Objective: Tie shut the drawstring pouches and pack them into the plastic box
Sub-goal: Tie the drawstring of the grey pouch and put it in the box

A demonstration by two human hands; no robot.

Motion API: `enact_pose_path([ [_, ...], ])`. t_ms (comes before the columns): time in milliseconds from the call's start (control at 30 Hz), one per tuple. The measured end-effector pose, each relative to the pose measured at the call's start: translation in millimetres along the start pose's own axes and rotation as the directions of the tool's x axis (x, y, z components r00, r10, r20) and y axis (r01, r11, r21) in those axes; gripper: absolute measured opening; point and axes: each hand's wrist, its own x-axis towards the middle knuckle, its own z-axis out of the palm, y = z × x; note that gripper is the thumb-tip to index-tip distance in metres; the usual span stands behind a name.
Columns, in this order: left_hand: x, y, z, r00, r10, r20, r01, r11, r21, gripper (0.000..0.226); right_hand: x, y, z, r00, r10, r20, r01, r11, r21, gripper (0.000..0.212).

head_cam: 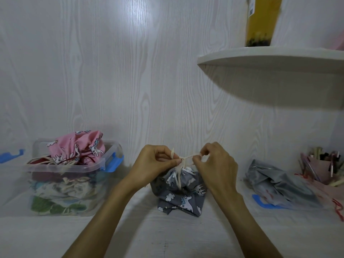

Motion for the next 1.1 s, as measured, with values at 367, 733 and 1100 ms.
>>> enact_pose_path([
  [367,4.5,-8.5,-3.5,0.999,-0.027,-0.028,0.027,0.999,0.018,0.006,24.1,34.3,-28.5,0.97,0.222,-0.101,-0.186,0.941,0.281,0.028],
  [733,2.8,-8.7,3.1,0.999,-0.023,0.036,0.021,0.998,0.061,0.01,28.3,14.4,-38.5,0.744,-0.021,0.668,-0.21,0.942,0.263,0.029],
  [1100,3.3,-6.0,0.2,0.997,0.011,-0.082,-0.009,1.0,0.028,0.019,13.6,-5.9,-12.0,0.872,-0.029,0.489,-0.202,0.888,0.413,0.01],
])
